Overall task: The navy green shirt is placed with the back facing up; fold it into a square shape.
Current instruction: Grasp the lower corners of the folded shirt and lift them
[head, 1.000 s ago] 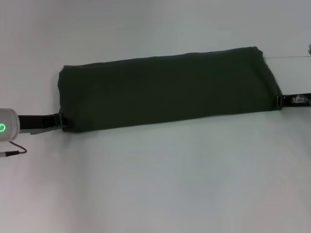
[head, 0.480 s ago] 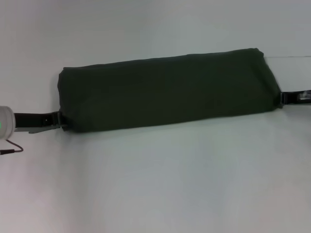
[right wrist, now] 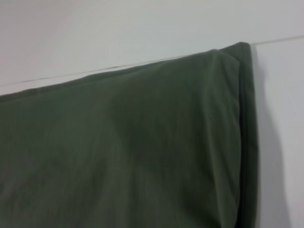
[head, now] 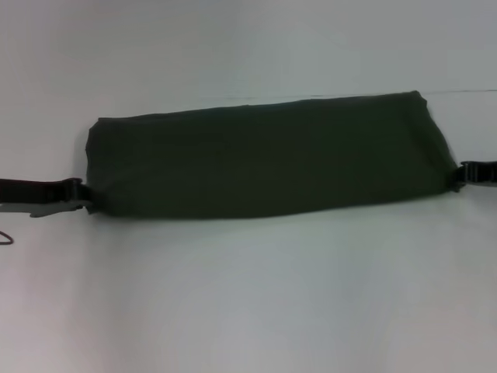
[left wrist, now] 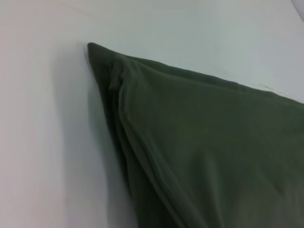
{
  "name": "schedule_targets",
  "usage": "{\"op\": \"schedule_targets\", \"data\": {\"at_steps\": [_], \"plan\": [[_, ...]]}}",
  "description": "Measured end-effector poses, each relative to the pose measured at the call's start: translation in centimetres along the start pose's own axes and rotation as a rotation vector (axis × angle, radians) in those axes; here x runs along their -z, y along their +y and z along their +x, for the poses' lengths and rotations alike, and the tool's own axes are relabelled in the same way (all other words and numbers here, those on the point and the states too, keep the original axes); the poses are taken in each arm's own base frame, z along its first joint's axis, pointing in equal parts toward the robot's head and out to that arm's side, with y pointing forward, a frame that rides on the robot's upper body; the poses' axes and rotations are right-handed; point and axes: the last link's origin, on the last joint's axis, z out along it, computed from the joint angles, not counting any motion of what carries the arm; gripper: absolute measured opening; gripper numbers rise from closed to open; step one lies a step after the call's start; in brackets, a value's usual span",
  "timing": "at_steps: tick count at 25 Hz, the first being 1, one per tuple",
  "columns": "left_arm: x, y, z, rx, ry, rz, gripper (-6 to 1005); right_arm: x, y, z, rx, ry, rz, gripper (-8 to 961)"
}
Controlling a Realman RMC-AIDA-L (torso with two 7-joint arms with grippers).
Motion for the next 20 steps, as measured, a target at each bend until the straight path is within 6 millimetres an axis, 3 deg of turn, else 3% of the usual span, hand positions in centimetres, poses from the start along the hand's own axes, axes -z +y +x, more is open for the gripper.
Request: {"op": "schedule_targets", "data": {"at_steps": [20], "plan": [[5.2, -0.1, -1.6, 0.029, -0.184, -0.086, 73, 5.9, -0.6, 7.5, -0.133, 0.054, -0.168, 60]]}}
